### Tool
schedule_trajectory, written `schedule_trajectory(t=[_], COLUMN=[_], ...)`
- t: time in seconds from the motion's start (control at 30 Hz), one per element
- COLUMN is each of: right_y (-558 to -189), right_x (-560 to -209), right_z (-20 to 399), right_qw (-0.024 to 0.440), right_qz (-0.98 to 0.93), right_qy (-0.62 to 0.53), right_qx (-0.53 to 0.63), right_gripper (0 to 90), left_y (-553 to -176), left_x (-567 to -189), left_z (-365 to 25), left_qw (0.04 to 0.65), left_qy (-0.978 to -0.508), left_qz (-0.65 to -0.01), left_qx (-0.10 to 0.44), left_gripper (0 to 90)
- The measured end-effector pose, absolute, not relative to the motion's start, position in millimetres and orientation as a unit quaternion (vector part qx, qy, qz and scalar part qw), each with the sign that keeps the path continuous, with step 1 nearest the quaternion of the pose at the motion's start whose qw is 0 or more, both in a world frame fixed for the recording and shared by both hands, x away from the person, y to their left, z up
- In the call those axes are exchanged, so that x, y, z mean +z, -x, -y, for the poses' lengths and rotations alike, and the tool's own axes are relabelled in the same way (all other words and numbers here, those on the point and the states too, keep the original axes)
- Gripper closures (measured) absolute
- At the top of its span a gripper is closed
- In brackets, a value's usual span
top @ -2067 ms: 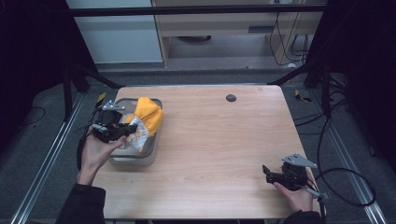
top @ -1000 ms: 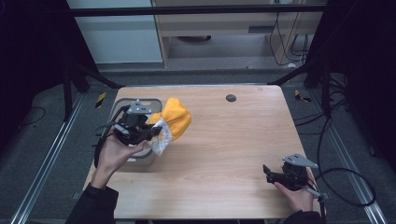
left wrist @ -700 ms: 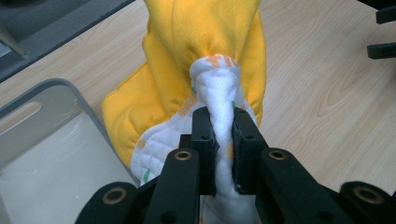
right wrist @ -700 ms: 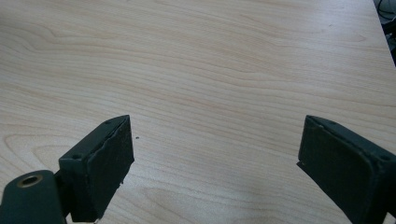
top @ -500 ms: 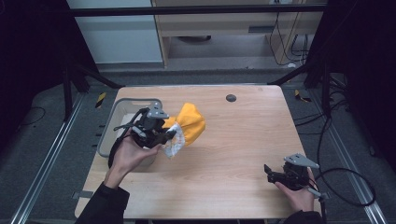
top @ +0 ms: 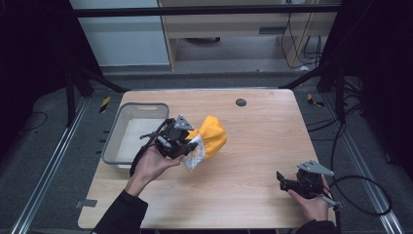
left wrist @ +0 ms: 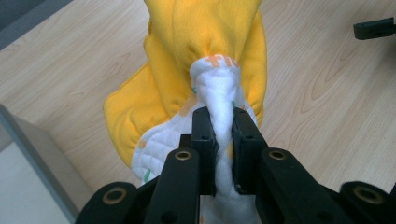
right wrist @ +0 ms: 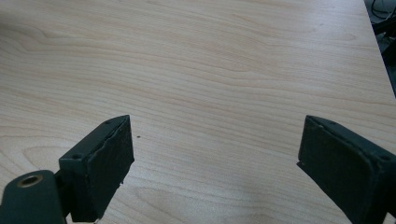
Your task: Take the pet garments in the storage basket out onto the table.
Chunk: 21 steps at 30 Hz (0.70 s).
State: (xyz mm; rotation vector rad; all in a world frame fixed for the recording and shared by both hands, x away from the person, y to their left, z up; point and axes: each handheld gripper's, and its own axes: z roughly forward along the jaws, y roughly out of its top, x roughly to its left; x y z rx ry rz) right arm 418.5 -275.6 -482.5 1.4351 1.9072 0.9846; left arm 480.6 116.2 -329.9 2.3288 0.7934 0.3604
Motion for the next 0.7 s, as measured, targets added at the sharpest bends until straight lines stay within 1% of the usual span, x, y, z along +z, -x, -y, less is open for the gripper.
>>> schedule_trajectory(t=[0.7], right_y=[-419], right_x=[-483], right_z=[277], right_qw=[0.278], right_qz=[-0.711], right_qy=[-0.535], right_qx=[0.363], right_gripper=[10.3], left_y=[-486], left_x=[-363], left_z=[-91], left_qw=[0.311], left_qy=[-0.9], left_qz=[-0.286], left_qx=[0.107], left_gripper=[81.9])
